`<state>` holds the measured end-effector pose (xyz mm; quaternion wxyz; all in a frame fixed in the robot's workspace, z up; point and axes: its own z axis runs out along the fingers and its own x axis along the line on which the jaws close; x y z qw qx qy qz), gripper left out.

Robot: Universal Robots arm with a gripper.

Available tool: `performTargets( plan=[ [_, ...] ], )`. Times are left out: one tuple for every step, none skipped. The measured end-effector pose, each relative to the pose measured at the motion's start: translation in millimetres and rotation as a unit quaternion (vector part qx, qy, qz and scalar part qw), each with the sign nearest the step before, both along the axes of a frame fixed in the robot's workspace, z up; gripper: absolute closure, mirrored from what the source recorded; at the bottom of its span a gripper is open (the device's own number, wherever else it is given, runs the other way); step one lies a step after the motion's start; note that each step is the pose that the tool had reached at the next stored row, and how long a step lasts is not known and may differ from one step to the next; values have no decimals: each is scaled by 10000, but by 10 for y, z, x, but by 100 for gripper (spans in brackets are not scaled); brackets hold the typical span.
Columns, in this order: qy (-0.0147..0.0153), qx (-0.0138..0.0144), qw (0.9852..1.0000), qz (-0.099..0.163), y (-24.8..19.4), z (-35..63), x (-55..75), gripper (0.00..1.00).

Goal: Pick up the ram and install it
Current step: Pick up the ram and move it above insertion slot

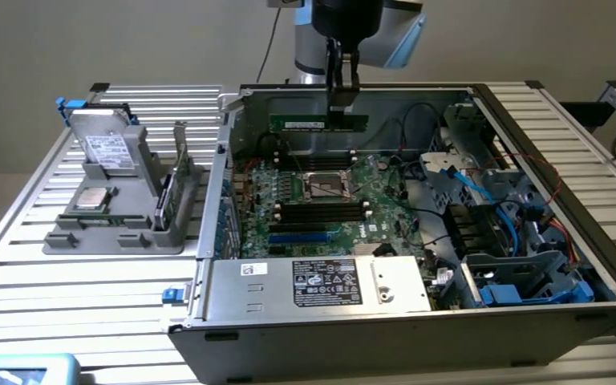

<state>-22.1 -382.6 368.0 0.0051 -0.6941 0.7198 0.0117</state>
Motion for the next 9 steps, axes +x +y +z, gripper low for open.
performTargets(
  plan=[
    [0,11,10000,6,0,-7,3,88],
    [0,14,10000,11,0,-14,6,88],
    [0,14,10000,15,0,-21,9,88],
    [0,14,10000,18,0,-29,12,88],
    [0,15,10000,20,0,-37,14,88],
    [0,14,10000,22,0,-43,16,88],
    [1,13,10000,23,0,-45,17,88],
    [1,13,10000,23,0,-47,17,88],
    [0,13,10000,23,0,-50,17,88]
  ],
)
